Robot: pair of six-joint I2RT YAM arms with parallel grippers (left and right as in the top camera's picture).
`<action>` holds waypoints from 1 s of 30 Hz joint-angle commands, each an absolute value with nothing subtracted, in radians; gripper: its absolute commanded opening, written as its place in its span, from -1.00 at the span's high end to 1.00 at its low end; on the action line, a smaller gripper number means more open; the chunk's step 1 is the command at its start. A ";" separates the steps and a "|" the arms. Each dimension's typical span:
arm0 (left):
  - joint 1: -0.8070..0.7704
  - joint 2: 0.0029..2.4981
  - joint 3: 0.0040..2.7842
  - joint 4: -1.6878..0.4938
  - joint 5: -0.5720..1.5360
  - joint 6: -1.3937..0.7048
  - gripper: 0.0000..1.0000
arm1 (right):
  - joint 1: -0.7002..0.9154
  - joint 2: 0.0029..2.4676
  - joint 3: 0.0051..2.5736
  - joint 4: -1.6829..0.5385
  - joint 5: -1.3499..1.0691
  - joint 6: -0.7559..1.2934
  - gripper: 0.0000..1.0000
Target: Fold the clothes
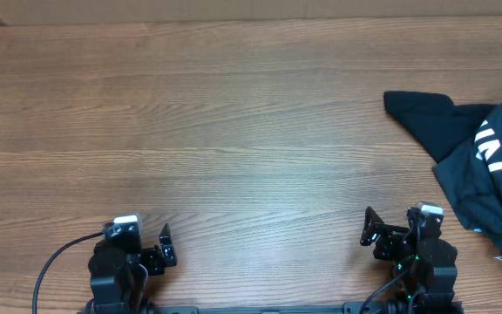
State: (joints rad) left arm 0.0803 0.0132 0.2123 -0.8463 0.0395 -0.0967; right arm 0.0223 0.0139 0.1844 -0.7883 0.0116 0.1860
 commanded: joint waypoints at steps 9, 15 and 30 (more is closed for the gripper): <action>0.026 0.004 0.236 -0.838 -0.085 -0.025 -1.00 | 0.029 0.003 0.175 -0.720 -0.084 0.182 -1.00; 0.026 0.004 0.236 -0.799 0.131 -0.030 -1.00 | 0.029 0.003 0.175 -0.715 -0.084 0.182 -1.00; 0.025 0.070 0.380 -0.529 0.416 -0.149 -1.00 | 0.029 0.070 0.358 -0.559 -0.308 0.286 -1.00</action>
State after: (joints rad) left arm 0.0311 0.0181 0.2466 -0.5701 0.4038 -0.1081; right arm 0.0223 0.0223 0.2150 -0.5571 -0.2852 0.2691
